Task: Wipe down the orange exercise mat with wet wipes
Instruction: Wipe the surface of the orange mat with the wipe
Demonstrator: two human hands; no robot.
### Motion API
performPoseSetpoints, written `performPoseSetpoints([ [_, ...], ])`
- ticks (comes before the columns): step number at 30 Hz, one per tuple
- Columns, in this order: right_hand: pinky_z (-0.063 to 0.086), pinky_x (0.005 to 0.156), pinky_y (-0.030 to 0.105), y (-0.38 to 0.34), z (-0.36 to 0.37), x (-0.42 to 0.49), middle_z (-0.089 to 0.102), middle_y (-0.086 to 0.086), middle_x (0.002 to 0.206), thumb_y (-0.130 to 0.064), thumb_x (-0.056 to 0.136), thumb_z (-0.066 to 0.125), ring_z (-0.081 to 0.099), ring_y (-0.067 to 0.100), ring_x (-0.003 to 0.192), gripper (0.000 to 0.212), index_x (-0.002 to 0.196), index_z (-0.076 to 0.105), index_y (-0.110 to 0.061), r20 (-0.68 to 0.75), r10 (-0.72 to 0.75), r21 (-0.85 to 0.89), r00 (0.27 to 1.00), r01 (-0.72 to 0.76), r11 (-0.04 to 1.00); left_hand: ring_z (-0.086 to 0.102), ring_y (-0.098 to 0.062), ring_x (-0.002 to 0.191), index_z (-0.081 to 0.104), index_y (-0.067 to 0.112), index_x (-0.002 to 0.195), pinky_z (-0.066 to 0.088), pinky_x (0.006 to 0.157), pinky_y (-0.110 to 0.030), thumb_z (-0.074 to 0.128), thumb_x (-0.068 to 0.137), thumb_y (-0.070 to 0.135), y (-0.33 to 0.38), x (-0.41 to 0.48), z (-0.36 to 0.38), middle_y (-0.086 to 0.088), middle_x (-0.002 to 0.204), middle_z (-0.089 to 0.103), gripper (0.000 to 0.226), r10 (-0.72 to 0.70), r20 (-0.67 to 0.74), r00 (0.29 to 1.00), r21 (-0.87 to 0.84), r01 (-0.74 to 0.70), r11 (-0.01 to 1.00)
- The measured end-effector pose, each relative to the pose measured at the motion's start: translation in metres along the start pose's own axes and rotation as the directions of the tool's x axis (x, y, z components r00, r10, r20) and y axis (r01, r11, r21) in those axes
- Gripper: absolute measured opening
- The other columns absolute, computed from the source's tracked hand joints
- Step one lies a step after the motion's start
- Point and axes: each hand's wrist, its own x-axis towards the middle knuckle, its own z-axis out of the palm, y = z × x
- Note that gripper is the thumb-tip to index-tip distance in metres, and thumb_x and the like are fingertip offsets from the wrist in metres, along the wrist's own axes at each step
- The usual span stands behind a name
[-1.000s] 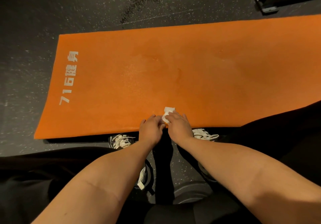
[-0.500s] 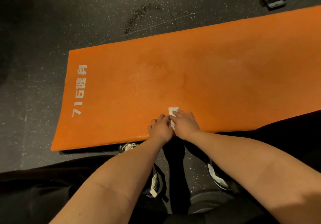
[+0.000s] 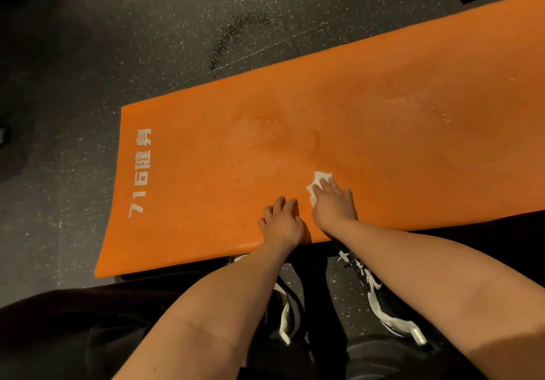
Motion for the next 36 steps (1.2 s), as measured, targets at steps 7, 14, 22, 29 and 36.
performPoseSetpoints([
  [7, 0.002, 0.125, 0.051, 0.004, 0.006, -0.005, 0.010, -0.001, 0.170, -0.015, 0.105, 0.038, -0.003, 0.017, 0.157, 0.057, 0.160, 0.025, -0.024, 0.047, -0.256, -0.013, 0.966, 0.257, 0.966, 0.017, -0.032, 0.143, 0.032, 0.037, 0.152, 0.017, 0.113, -0.049, 0.039, 0.101, 0.029, 0.008, 0.002, 0.004, 0.005, 0.166, 0.014, 0.052, -0.018, -0.003, 1.000, -0.005, 0.018, 1.000],
  [14, -0.001, 0.126, 0.047, 0.006, 0.006, -0.009, 0.001, 0.002, 0.170, -0.019, 0.104, 0.036, -0.006, 0.019, 0.156, 0.061, 0.161, 0.017, -0.019, -0.055, 0.032, 0.037, 0.998, -0.030, 0.999, 0.019, -0.033, 0.140, 0.030, 0.038, 0.152, 0.019, 0.109, -0.048, 0.036, 0.102, 0.031, 0.009, 0.000, 0.006, 0.002, 0.166, 0.013, 0.052, 0.009, -0.005, 1.000, 0.037, -0.009, 0.999],
  [22, -0.002, 0.126, 0.048, 0.016, 0.004, 0.004, 0.008, -0.001, 0.170, -0.016, 0.102, 0.040, -0.002, 0.017, 0.156, 0.062, 0.161, 0.023, -0.023, -0.040, -0.068, -0.034, 0.997, 0.066, 0.997, 0.021, -0.030, 0.140, 0.030, 0.039, 0.153, 0.019, 0.109, -0.047, 0.035, 0.104, 0.035, 0.004, 0.003, 0.006, 0.006, 0.166, 0.015, 0.050, 0.023, -0.013, 1.000, 0.030, -0.023, 0.999],
  [29, 0.001, 0.126, 0.045, -0.011, 0.007, 0.009, 0.007, 0.001, 0.170, -0.020, 0.105, 0.034, -0.002, 0.016, 0.156, 0.055, 0.160, 0.025, -0.019, 0.004, -0.127, 0.066, 0.992, 0.127, 0.990, 0.032, -0.029, 0.126, 0.039, 0.037, 0.148, 0.022, 0.103, -0.045, 0.036, 0.102, 0.035, -0.001, 0.015, 0.008, 0.006, 0.158, 0.030, 0.045, 0.020, -0.098, 0.995, -0.010, -0.022, 1.000],
  [36, -0.004, 0.125, 0.045, 0.011, 0.003, 0.025, 0.003, 0.000, 0.170, -0.016, 0.103, 0.037, -0.006, 0.016, 0.156, 0.060, 0.161, 0.021, -0.020, -0.090, -0.005, 0.034, 0.996, 0.008, 0.999, 0.031, -0.029, 0.130, 0.036, 0.038, 0.149, 0.020, 0.106, -0.045, 0.039, 0.101, 0.032, -0.002, 0.028, 0.008, 0.005, 0.163, 0.023, 0.048, -0.010, -0.132, 0.991, -0.044, 0.005, 0.999],
])
